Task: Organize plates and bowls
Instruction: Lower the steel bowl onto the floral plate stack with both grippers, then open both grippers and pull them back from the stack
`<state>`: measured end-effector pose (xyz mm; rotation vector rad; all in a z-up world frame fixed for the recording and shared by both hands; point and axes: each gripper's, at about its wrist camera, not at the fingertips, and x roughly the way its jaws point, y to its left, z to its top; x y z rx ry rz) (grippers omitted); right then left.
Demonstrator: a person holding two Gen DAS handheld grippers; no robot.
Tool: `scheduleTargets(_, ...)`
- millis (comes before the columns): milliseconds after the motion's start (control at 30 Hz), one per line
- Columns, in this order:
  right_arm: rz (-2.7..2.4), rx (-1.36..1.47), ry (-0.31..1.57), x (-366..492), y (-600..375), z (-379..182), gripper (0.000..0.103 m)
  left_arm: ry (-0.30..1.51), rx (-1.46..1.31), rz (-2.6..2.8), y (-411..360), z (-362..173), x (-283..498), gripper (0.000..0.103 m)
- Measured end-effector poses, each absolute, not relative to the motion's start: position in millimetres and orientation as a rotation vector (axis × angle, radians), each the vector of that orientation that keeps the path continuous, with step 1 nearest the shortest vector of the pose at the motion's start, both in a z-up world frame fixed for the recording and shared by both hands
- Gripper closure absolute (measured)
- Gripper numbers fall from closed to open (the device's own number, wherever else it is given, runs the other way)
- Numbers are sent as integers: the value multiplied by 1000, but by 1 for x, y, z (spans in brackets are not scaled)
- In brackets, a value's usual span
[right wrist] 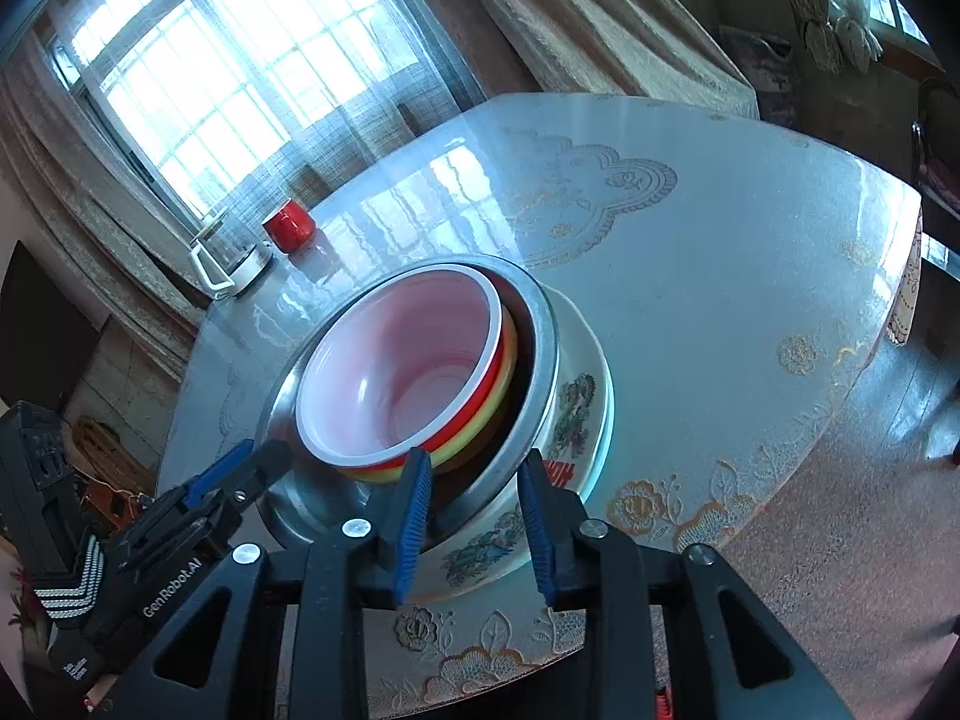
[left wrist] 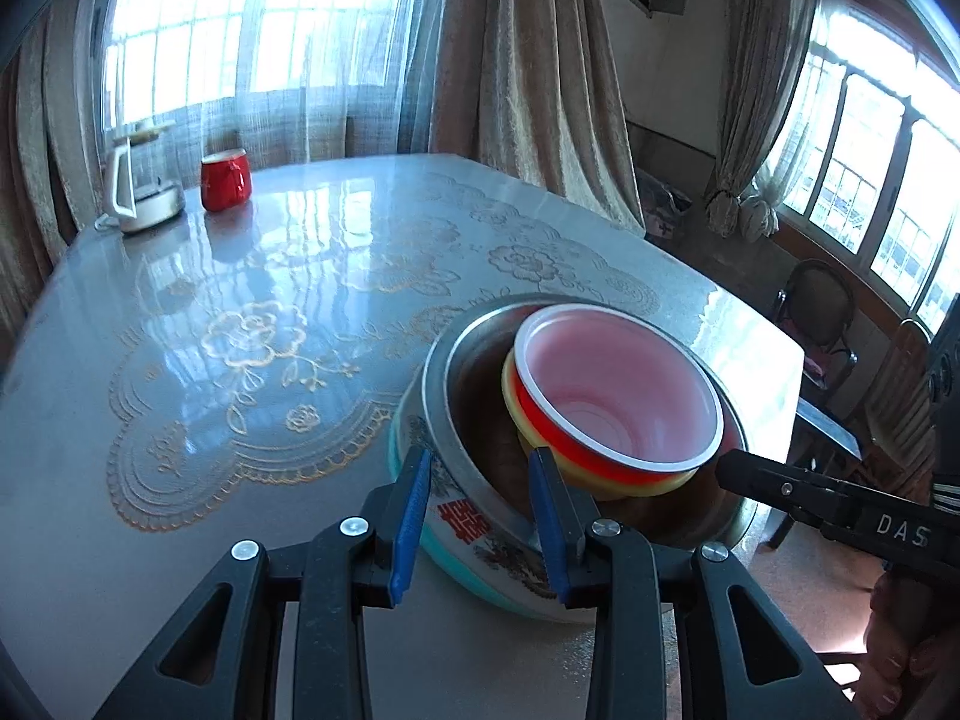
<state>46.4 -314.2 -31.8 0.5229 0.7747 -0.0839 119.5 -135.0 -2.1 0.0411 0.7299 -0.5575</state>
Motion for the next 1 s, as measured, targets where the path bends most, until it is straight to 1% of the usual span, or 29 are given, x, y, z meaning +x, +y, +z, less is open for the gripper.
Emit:
scheduleTargets(67, -82, 522, 768, 45, -314, -32, 72, 724, 42, -554, -133, -1, 119, 68)
scheduleTargets(133, -87, 498, 766, 45, -312, -32, 76, 722, 34, -551, -131, 0, 118, 68)
scheduleTargets(167, -87, 491, 764, 45, -312, -32, 76, 719, 31, -550, -130, 0, 117, 68)
scheduleTargets(300, -83, 494, 759, 44, -311, -32, 76, 721, 35, -543, -127, 1, 114, 68)
scheduleTargets(367, -82, 517, 764, 45, -311, -33, 75, 728, 36, -545, -125, 1, 112, 68)
scheduleTargets(400, -85, 519, 762, 44, -311, -32, 75, 729, 37, -541, -125, 1, 111, 65)
scheduleTargets(433, -90, 515, 759, 44, -311, -31, 73, 734, 37, -534, -123, 1, 109, 59)
scheduleTargets(467, -97, 506, 747, 41, -310, -29, 72, 737, 31, -531, -121, 0, 106, 55)
scheduleTargets(533, -111, 467, 706, 33, -306, -23, 69, 745, 23, -520, -117, 0, 102, 41)
scheduleTargets(633, -163, 382, 647, 20, -295, -15, 64, 743, 19, -505, -108, -2, 94, 31)
scheduleTargets(700, -178, 347, 619, 12, -288, -13, 64, 752, 16, -492, -102, -6, 89, 25)
scheduleTargets(767, -183, 325, 602, 7, -282, -13, 62, 768, 15, -492, -98, -10, 84, 24)
scheduleTargets(867, -186, 302, 582, 1, -273, -17, 56, 779, 27, -474, -92, -17, 77, 14)
scheduleTargets(933, -189, 286, 574, -4, -266, -20, 48, 778, 31, -465, -88, -20, 73, 4)
scheduleTargets(1000, -188, 265, 564, -9, -258, -23, 43, 770, 33, -452, -84, -23, 68, 0)
